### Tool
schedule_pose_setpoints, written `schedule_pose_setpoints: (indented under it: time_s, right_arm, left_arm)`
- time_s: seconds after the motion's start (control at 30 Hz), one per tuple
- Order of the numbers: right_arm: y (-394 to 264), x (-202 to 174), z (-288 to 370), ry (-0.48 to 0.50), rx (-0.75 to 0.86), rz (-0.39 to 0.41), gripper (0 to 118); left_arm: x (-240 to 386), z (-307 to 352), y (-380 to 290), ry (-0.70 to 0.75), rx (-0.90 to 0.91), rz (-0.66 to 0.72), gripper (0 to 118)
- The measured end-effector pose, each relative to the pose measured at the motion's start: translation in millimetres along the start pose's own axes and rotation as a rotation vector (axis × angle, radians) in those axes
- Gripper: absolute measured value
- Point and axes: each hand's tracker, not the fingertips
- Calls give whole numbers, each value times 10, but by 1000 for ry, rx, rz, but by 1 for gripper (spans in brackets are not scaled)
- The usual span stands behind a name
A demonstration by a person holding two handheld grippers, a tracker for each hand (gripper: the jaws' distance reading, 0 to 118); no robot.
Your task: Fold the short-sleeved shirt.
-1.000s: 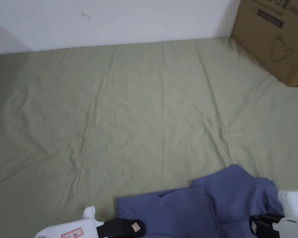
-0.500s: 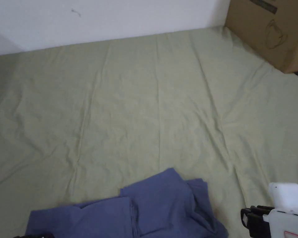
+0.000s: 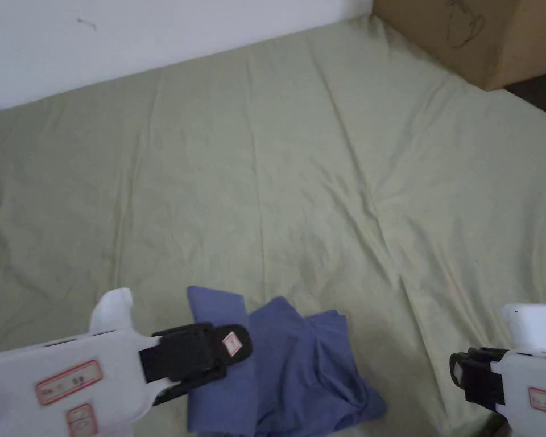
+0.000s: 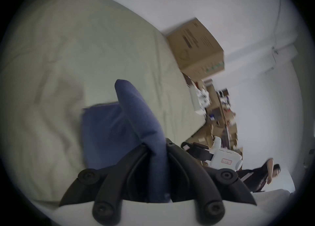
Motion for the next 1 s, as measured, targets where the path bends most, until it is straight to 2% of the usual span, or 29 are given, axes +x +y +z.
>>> schedule_pose_setpoints:
  time_s: [0.03,0.07,0.1,0.13,0.17,0.23,0.37,0.4,0.43,0.47,0.5,0.53,0.6,0.77,0.9,1.0]
  right_arm:
    - [-9,42,8,-4,-1,-11,2]
    - [-21,88,16,-7,-2,-21,2]
    - [-32,123,23,-14,-1,-33,2]
    - [-45,169,30,-21,-3,-44,2]
    - [-57,209,40,-24,-3,-52,2]
    - [-78,271,57,-31,-2,-70,2]
    - [-101,369,32,-41,-12,-96,2]
    - [-100,376,19,-44,-13,-98,2]
    - [-96,382,4,-45,-15,-98,2]
    - [-89,385,-14,-43,-18,-97,2]
    - [-85,386,-28,-41,-19,-97,2]
    - [-74,374,-52,-38,-20,-97,2]
    - [-64,352,-87,-27,-23,-88,2]
    - [-83,324,-132,-13,-34,-79,2]
    - [-115,336,-135,-19,-47,-80,2]
    - [-127,371,-91,-24,-45,-86,2]
  left_arm:
    - [43,-167,-1,-18,-15,2,16]
    - [-5,-365,9,-50,-56,-38,35]
    - [4,-541,4,-54,-94,-52,76]
    - [-8,-720,-4,-28,-159,-68,106]
    - [-42,-829,-14,26,-197,-81,118]
    - [-111,-899,-16,109,-181,-78,106]
    - [-315,-633,-45,105,-145,-11,103]
    - [-385,-521,-49,107,-117,31,96]
    - [-442,-422,-57,114,-90,50,85]
    - [-481,-290,-61,135,-48,64,65]
    - [-544,-218,-81,165,-14,65,34]
    - [-603,-186,-95,187,-5,57,17]
    - [-645,-198,-130,253,-36,74,12]
    - [-513,-538,-209,106,-92,52,10]
    - [-374,-1112,-272,174,-236,6,10]
    - [-345,-1497,-390,161,-312,19,10]
